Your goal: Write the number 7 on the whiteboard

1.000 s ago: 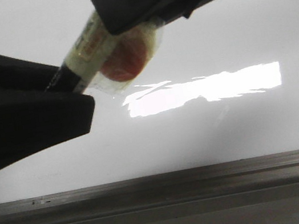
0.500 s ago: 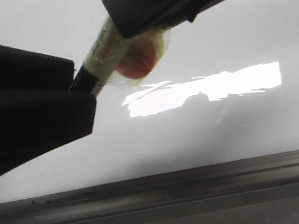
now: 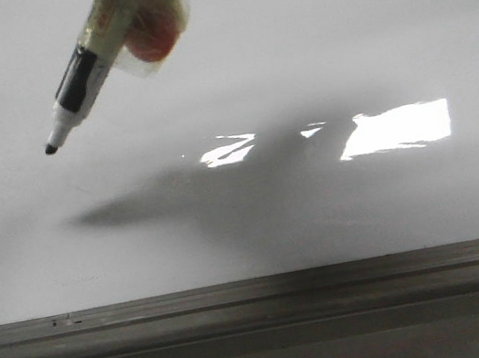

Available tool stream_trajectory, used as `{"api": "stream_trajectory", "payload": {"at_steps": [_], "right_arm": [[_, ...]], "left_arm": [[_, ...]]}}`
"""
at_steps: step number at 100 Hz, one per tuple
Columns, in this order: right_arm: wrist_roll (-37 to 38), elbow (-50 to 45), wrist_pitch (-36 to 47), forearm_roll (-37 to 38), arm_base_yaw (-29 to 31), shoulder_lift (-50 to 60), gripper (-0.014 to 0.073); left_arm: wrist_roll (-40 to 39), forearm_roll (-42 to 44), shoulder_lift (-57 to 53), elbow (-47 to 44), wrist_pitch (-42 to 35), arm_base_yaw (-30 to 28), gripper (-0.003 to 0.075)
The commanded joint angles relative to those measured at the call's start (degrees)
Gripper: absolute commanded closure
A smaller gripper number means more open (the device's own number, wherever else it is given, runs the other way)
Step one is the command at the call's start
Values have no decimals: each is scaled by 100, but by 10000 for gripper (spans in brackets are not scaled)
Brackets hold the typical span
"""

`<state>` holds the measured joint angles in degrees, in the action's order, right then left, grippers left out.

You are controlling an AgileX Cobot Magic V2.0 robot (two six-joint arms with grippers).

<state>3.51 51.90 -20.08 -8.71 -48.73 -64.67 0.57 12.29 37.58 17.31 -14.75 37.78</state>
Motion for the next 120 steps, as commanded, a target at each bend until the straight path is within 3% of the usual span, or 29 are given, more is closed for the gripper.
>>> {"api": "stream_trajectory", "payload": {"at_steps": [1,21,54,76,89,102,120], "right_arm": [[12,583,211,68,274,-186,666],[-11,1168,131,272,611,-486,666],[-1,1104,-92,468,942,-574,652],[10,1104,-800,558,1488,-142,646],[10,752,-1132,348,1174,-286,646],[109,133,-712,259,680,-286,646],[-14,246,-255,259,132,-230,646]], "left_arm": [[-23,-82,-128,141,-328,-138,332],[-23,-139,-151,141,-328,-139,332],[-23,-182,-151,141,-303,-139,332],[-23,-182,-151,141,-294,-139,332],[-23,-182,-151,141,-294,-139,332],[-23,-113,-151,141,-269,-139,332],[-316,-26,-90,130,-369,219,332]]}}
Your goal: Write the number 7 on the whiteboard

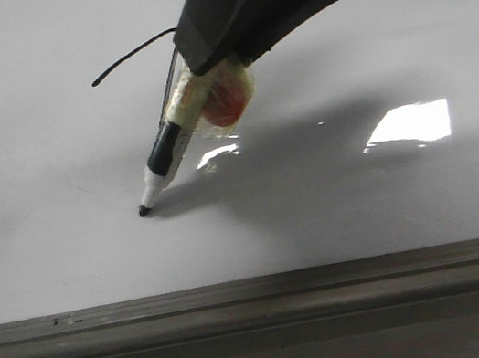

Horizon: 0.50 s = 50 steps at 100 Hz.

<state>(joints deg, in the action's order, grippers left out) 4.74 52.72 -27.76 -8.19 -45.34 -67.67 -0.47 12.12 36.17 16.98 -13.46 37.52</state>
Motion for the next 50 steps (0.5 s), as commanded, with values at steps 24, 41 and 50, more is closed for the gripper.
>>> {"api": "stream_trajectory", "payload": {"at_steps": [24,41,50], "right_arm": [[-160,236,540,208,-713,69,646],[-160,287,489,187,-820,69,646],[-160,287,467,51,-820,78,646]], "left_arm": [[-212,531,528,115,-77,1452,332],[-189,690,1089,115,-130,1745,332],[-189,672,1334,115,-330,1745,332]]}}
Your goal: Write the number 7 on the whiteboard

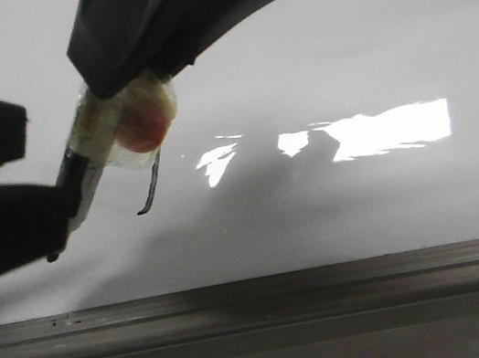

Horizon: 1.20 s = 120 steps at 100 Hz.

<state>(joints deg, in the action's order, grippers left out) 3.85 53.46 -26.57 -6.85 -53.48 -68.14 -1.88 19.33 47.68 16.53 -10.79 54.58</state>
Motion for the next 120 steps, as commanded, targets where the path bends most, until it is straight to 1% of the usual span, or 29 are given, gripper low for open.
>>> {"api": "stream_trajectory", "payload": {"at_steps": [1,14,21,28,31,33,38,40,41,71,77,84,89,95,104,108,112,113,117,120], "right_arm": [[-70,213,333,-96,-6,126,646],[-70,213,272,-201,-6,126,646],[-70,213,272,-201,-6,148,646],[-70,213,272,-201,-6,178,646],[-70,213,272,-201,-6,187,646],[-70,213,272,-204,-6,202,646],[-70,213,262,-204,-6,227,646],[-70,213,264,-215,-6,227,646],[-70,213,264,-232,-6,227,646],[-70,213,240,-255,-6,241,646],[-70,213,240,-255,-6,241,631],[-70,213,240,-255,-6,241,560],[-70,213,262,-234,-6,241,477],[-70,213,316,-123,-6,241,349],[-70,213,448,-84,-6,241,232],[-70,213,499,-84,-6,241,203],[-70,213,524,-84,17,241,199],[-70,213,535,-84,15,241,199],[-70,213,535,-74,29,241,200],[-70,213,535,-64,56,250,200]], "left_arm": [[-49,-42,214,160,-618,38,332],[-49,-260,422,160,-924,27,335],[-49,-409,484,160,-944,27,376],[-49,-535,514,160,-944,27,467],[-49,-536,514,160,-944,27,531],[-49,-536,514,160,-944,27,559],[-49,-536,514,160,-944,18,679],[-49,-536,514,160,-944,18,708],[-49,-536,514,160,-944,18,736],[-49,-536,514,160,-944,18,738],[-49,-536,514,160,-944,18,738],[-49,-536,514,160,-944,18,738],[-49,-662,514,160,-944,18,738],[-49,-959,514,160,-944,18,738],[-49,-1040,514,173,-944,5,738],[-49,-1200,501,198,-957,-53,738],[-49,-1486,486,225,-946,-120,738],[-49,-1705,486,237,-935,-153,738],[-49,-2028,486,271,-887,-251,738],[-49,-2459,486,320,-842,-369,738]]}}
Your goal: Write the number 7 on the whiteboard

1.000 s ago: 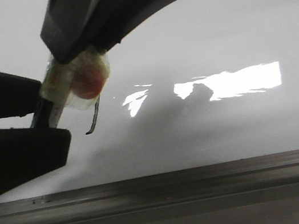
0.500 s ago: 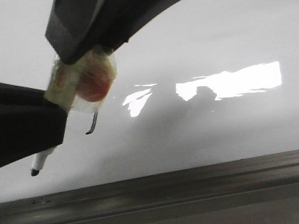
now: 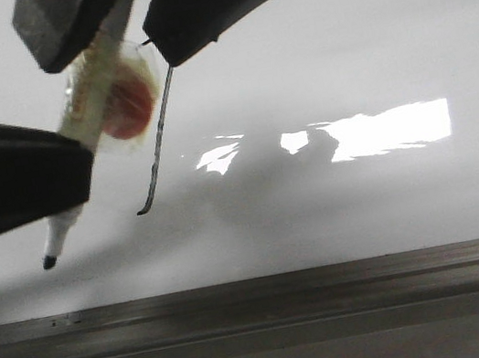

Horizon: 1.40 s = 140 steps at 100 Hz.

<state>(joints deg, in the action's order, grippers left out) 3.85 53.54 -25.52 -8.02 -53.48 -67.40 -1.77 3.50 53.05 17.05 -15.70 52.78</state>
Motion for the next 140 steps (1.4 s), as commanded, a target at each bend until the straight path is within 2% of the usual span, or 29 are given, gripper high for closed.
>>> {"api": "stream_trajectory", "payload": {"at_steps": [1,14,20,34,59,94,104,114,124,129,140], "right_arm": [[-70,204,430,52,57,177,200],[-70,204,430,52,90,180,200],[-70,204,430,52,90,180,200],[-70,204,451,54,90,180,200],[-70,204,502,65,90,180,200],[-70,204,502,65,90,180,200],[-70,204,502,65,90,180,200],[-70,204,510,65,90,180,200],[-70,204,536,65,90,180,200],[-70,204,536,65,90,180,200],[-70,204,545,127,90,232,230]], "left_arm": [[-59,-964,-51,271,-337,-215,738],[-59,-2660,-51,447,-172,-693,738],[-59,-3002,-51,585,217,-835,738],[-59,-3031,-17,845,1012,-1024,738],[-59,-3551,70,904,1485,-1192,738],[-59,-3551,70,904,1570,-1192,734],[-59,-3551,70,904,1535,-1192,658],[-59,-3551,70,904,1524,-1192,506],[-59,-3564,70,904,1452,-1192,393],[-59,-3564,70,904,1389,-1192,367],[-59,-3564,5,904,1353,-1192,363]]}}
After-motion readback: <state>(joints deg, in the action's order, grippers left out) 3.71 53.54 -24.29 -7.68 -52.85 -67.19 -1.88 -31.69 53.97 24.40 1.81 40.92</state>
